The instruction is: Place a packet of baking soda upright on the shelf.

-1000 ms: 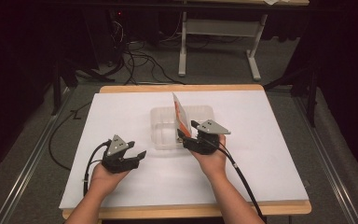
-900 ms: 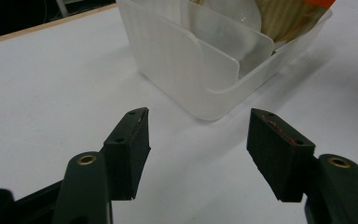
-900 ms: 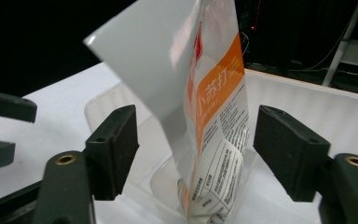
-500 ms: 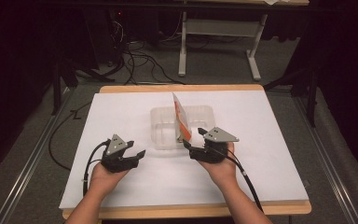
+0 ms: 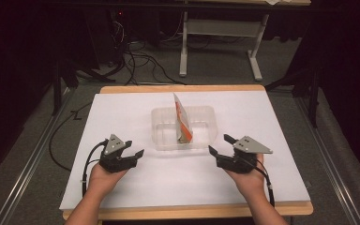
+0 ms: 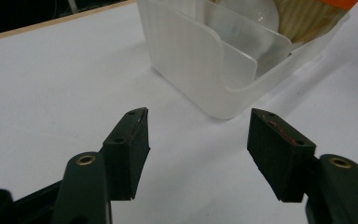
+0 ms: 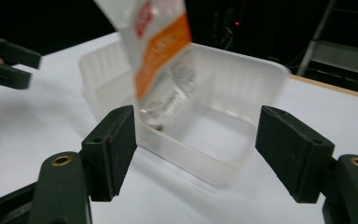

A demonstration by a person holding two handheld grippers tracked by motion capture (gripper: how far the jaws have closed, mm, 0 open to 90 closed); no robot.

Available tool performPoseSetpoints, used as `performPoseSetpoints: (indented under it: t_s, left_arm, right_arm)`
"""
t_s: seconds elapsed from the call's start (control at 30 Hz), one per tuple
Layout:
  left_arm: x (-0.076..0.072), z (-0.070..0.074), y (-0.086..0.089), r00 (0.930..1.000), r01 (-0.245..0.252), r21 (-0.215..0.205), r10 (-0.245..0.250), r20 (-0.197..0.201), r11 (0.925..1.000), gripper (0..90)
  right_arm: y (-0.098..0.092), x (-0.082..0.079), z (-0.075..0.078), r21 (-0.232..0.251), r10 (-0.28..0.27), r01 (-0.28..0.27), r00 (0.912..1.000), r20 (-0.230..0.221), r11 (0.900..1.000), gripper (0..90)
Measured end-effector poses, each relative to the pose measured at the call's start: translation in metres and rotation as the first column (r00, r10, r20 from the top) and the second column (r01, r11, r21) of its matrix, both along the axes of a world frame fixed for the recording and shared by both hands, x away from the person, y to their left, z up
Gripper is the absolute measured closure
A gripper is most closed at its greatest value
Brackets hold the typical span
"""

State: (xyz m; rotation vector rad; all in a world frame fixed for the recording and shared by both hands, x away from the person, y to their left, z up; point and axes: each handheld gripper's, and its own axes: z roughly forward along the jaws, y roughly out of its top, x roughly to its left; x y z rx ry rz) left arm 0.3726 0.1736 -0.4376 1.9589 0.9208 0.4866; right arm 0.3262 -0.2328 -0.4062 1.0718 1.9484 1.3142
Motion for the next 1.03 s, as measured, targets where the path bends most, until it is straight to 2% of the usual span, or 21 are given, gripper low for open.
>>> performPoseSetpoints:
  t_s: [0.13,0.23,0.33,0.4,0.43,0.47,0.57,0.63,0.73,0.83,0.97,1.03]
  left_arm:
    - [0.000,0.001,0.004,0.9999,-0.014,-0.005,0.014,0.002,0.9999,39.0]
    - [0.000,0.000,0.007,0.9998,-0.021,-0.008,0.021,-0.007,0.9997,39.1]
    - [0.003,-0.004,0.008,0.9990,-0.033,0.002,0.033,-0.029,0.9994,39.1]
    - [0.005,-0.006,0.007,0.9985,-0.033,0.013,0.033,-0.044,0.9994,39.1]
    - [0.005,-0.007,0.004,0.9983,-0.036,0.018,0.037,-0.046,0.9992,39.1]
    - [0.005,-0.007,0.003,0.9983,-0.035,0.023,0.036,-0.045,0.9991,39.0]
    - [0.004,-0.008,0.000,0.9983,-0.037,0.026,0.039,-0.044,0.9990,39.0]
    - [0.003,-0.007,-0.002,0.9986,-0.035,0.033,0.037,-0.039,0.9988,38.9]
    - [0.001,-0.006,-0.002,0.9991,-0.030,0.032,0.031,-0.028,0.9990,38.8]
    - [0.000,-0.005,0.000,0.9995,-0.019,0.034,0.020,-0.024,0.9992,38.7]
    - [0.000,-0.003,0.004,0.9998,-0.016,0.015,0.017,-0.013,0.9998,38.7]
    - [0.000,-0.001,0.007,0.9998,-0.019,-0.004,0.019,-0.011,0.9998,38.7]
  right_arm:
    - [-0.036,-0.007,-0.001,-0.020,-0.081,0.081,0.9966,-0.009,0.996,29.6]
    - [-0.066,-0.015,0.001,0.003,-0.146,0.146,0.9887,-0.033,0.989,29.6]
    - [-0.086,-0.024,0.002,0.015,-0.185,0.185,0.9824,-0.029,0.983,29.4]
    - [-0.099,-0.029,-0.006,0.049,-0.207,0.208,0.9781,-0.023,0.977,29.5]
    - [-0.106,-0.030,-0.013,0.059,-0.220,0.221,0.9750,-0.035,0.973,30.2]
    - [-0.111,-0.030,-0.022,0.035,-0.240,0.243,0.9683,-0.069,0.969,29.8]
    - [-0.118,-0.025,-0.039,-0.053,-0.254,0.250,0.9607,-0.112,0.967,30.4]
    - [-0.121,-0.019,-0.045,-0.055,-0.262,0.256,0.9550,-0.140,0.965,30.3]
    - [-0.120,-0.018,-0.044,-0.048,-0.261,0.257,0.9558,-0.135,0.965,29.8]
    - [-0.116,-0.018,-0.045,-0.072,-0.259,0.251,0.9559,-0.138,0.965,29.7]
    - [-0.112,-0.018,-0.046,-0.093,-0.268,0.257,0.9526,-0.143,0.962,29.6]
    - [-0.109,-0.019,-0.045,-0.089,-0.270,0.260,0.9526,-0.140,0.962,28.8]
